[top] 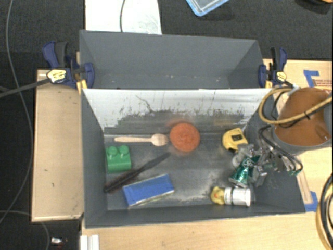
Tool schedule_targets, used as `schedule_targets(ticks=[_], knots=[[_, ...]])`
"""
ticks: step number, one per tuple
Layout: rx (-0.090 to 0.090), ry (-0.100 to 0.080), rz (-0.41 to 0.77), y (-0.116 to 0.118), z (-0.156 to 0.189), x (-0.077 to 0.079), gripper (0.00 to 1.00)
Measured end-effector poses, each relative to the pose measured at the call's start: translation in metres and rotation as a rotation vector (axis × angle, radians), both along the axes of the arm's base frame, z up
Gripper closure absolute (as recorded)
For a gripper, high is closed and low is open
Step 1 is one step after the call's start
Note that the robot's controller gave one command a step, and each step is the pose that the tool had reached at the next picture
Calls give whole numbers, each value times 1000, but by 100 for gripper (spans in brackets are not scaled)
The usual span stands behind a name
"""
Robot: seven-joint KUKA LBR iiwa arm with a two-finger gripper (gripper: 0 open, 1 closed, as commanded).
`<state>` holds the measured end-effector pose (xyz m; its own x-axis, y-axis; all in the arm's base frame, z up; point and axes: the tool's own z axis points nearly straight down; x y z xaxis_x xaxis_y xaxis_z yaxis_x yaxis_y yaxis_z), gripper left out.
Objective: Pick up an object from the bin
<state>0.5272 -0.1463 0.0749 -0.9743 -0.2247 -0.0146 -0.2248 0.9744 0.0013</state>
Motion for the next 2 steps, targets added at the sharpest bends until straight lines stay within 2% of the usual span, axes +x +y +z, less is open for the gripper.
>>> schedule_targets(ticks=[1, 2], knots=[[0, -6, -2, -3, 21, -3, 100], [1, 0, 6, 0, 90, 1, 100]])
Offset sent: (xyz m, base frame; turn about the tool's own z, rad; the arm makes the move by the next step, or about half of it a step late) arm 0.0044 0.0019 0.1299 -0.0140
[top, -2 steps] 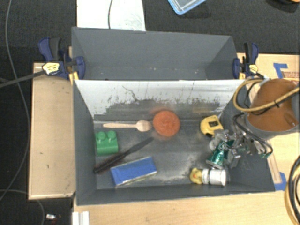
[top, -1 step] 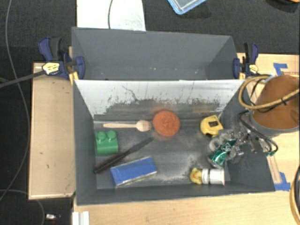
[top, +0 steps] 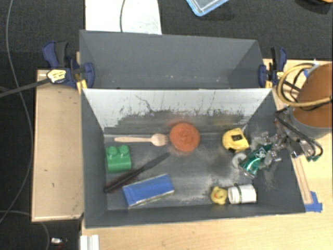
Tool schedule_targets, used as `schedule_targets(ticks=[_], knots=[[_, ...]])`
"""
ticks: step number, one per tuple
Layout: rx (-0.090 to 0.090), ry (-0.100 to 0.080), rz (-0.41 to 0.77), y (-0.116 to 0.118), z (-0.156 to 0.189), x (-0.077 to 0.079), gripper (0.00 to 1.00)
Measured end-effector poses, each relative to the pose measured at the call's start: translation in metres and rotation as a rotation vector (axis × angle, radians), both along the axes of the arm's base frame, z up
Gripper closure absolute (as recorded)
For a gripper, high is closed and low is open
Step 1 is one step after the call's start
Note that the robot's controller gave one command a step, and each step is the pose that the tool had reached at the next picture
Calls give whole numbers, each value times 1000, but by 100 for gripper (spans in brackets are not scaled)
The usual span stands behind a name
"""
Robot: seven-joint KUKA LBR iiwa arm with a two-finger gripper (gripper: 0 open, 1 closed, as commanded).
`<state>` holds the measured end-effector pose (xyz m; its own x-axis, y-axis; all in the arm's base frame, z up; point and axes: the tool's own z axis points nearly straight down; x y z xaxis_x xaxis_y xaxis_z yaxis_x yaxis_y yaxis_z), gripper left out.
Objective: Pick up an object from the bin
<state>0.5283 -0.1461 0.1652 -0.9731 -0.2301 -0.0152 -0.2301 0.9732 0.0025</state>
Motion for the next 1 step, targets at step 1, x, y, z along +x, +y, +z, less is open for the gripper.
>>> schedule_targets(ticks=[1], knots=[[-1, -3, 11, 8, 60, -12, 100]])
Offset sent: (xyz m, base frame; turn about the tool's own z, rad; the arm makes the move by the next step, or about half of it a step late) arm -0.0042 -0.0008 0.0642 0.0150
